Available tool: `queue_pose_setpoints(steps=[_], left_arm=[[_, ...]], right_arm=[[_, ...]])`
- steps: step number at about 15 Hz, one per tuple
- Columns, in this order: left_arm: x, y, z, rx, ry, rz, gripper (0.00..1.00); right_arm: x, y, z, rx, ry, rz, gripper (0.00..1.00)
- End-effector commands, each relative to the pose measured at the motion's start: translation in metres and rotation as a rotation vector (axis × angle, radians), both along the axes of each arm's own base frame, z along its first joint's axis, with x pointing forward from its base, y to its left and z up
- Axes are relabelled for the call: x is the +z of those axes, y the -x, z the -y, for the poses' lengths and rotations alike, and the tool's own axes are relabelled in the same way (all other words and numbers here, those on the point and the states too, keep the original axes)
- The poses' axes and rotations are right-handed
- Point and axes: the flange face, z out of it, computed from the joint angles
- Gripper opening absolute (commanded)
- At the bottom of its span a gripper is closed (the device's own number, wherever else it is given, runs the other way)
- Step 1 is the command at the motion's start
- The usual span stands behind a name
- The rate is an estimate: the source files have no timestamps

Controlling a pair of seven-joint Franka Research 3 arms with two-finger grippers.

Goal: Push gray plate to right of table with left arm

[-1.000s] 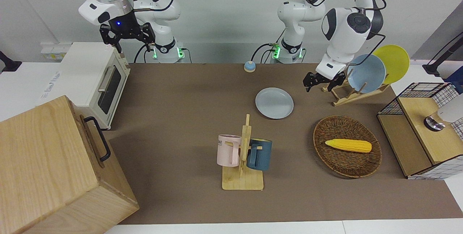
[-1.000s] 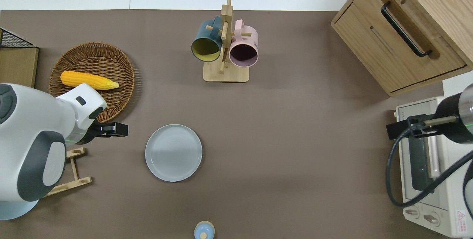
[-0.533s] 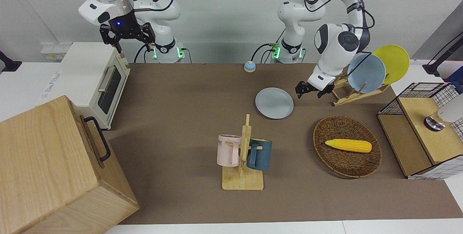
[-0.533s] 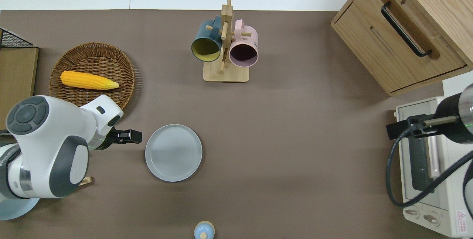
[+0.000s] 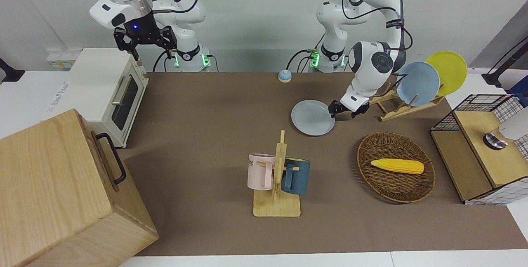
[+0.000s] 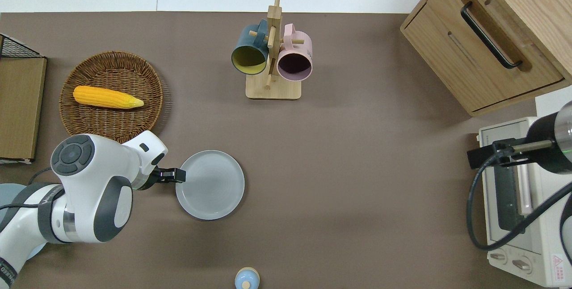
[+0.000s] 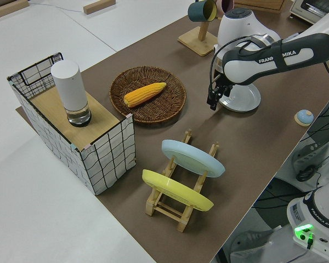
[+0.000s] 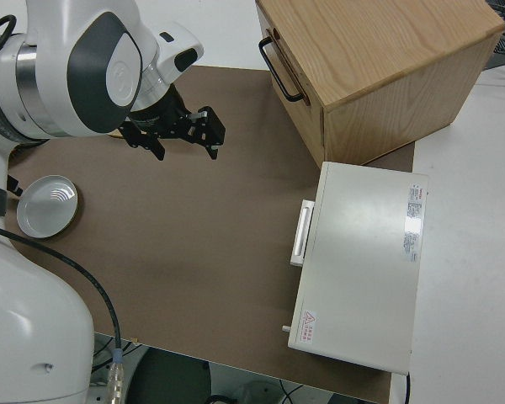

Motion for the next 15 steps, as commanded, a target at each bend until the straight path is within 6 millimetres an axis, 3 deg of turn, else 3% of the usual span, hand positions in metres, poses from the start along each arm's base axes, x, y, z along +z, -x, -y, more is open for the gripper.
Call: queue_pose_setpoints(steps=[1, 8, 15], left_arm=[[-0.004, 0.012, 0.012, -0.004, 0.034, -0.002, 0.87], [-0.014, 0.020, 0.016, -0.004, 0.039, -0.026, 0.70], [-0.017, 0.021, 0.013, 0.011, 0.048, -0.034, 0.27]], right_arm=[[0.003, 0.004, 0.000, 0.007, -0.001, 0.000, 0.996], [0.003, 0.004, 0.000, 0.007, -0.001, 0.000, 0.996], [0.003, 0.004, 0.000, 0.006, 0.000, 0.000, 0.996]])
